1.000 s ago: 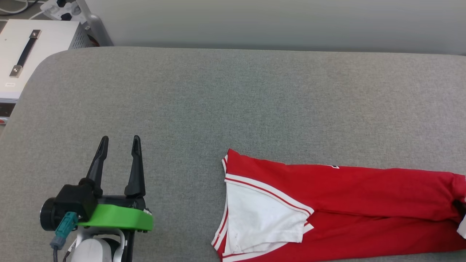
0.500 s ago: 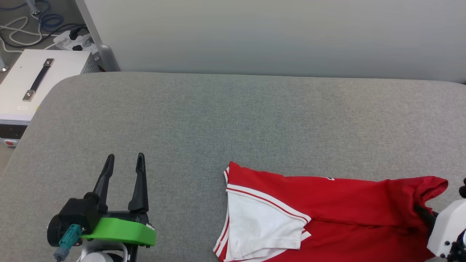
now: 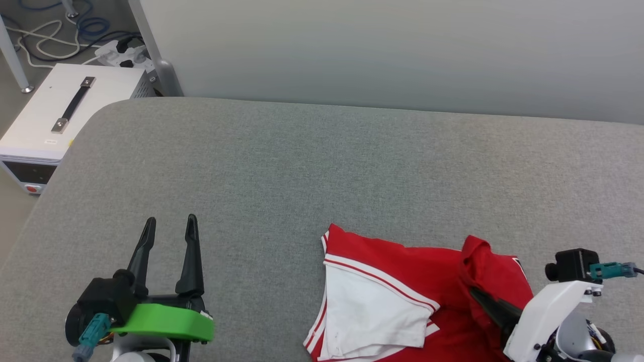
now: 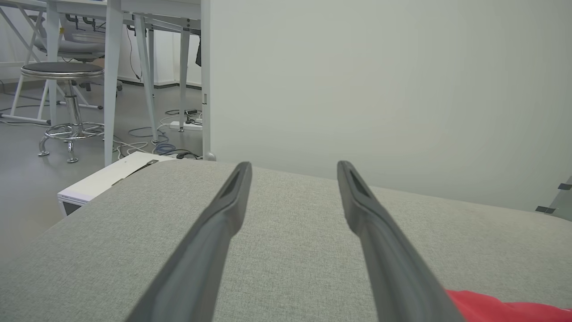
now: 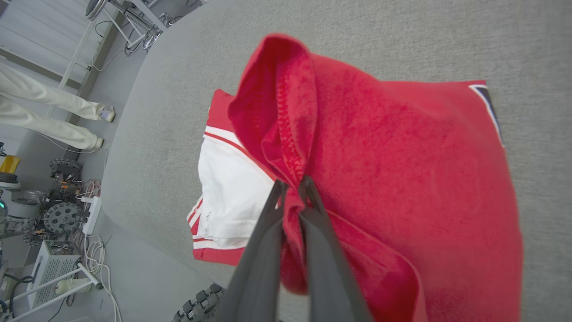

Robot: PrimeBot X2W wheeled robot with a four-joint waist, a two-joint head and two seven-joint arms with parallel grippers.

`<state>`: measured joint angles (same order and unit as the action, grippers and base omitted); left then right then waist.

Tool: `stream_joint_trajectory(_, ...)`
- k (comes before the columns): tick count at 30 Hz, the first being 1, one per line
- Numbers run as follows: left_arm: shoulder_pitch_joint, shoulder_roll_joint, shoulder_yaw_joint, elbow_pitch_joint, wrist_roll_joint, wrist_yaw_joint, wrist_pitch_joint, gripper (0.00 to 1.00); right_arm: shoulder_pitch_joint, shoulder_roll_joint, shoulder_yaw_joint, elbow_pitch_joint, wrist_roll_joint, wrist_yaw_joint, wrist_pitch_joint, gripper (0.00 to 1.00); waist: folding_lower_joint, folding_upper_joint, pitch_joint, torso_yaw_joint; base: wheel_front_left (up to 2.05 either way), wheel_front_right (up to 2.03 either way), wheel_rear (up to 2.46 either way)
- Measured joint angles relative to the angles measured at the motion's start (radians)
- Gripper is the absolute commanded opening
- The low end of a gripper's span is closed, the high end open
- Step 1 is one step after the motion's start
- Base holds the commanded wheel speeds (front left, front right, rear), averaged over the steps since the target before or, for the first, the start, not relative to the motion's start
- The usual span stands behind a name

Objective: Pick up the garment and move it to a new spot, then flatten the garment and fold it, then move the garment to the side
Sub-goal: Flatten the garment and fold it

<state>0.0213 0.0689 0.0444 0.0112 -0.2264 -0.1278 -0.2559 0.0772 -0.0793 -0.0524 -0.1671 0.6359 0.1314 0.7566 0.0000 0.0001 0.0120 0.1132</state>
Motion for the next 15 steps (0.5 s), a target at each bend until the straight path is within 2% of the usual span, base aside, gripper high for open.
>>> stream_joint_trajectory(4,0.000,-0.001,0.008,0.000,-0.003,0.000,0.000,1.00,-0.009,0.024,0.042,0.004,0.041,0.000,-0.028,0.00,0.0000,0.0000,0.007,0.009,0.00,0.00,0.00)
stream_joint_trajectory(9,-0.001,-0.002,0.014,0.000,-0.003,0.000,0.000,1.00,-0.039,0.026,0.133,0.070,0.165,0.000,-0.135,0.00,0.0000,0.0000,0.012,0.022,0.00,0.00,0.00)
stream_joint_trajectory(15,-0.001,-0.003,0.018,0.002,-0.003,0.000,0.000,1.00,-0.064,0.027,0.263,0.153,0.231,0.000,-0.276,0.00,0.0000,0.0000,0.014,0.038,0.00,0.00,0.00)
